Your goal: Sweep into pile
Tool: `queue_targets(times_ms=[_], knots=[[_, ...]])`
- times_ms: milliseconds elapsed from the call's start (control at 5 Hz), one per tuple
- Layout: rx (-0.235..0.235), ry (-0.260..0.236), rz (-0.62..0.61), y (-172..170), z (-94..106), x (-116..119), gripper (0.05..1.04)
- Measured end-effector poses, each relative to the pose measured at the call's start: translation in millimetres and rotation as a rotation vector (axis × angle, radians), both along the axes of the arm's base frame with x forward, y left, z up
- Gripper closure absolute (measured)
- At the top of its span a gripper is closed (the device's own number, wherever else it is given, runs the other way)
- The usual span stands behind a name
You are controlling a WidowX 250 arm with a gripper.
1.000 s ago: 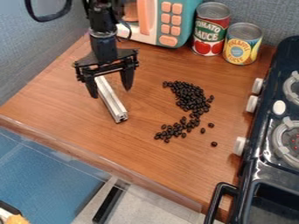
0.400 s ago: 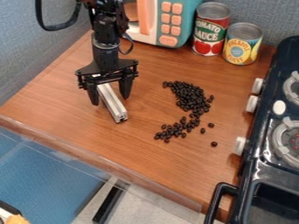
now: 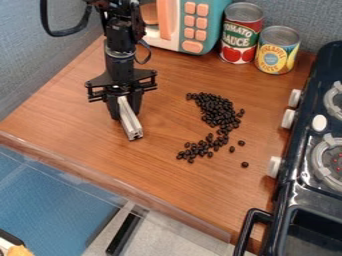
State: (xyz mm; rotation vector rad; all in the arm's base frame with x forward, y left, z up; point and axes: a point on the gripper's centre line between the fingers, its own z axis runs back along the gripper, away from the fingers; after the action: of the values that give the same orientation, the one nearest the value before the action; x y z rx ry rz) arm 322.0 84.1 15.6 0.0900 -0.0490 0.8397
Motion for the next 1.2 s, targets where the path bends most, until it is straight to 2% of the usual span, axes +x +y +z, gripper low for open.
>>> queue_targets(times_ms=[400,600,800,1000,1200], knots=[[-0.050,0.033,0.011,-1.9,5.8,-14.8,0.704],[-0.079,0.031,0.023,-9.7,18.3,-25.8,0.704],[-0.074,0.055,0.033,-26.0,12.0,-33.6,0.704],[-0.029,0.076,0.040,-49.7,0.2,-44.2,0.704],[-0.016,0.059,0.064,-60.2,-2.1,-43.3,0.704]])
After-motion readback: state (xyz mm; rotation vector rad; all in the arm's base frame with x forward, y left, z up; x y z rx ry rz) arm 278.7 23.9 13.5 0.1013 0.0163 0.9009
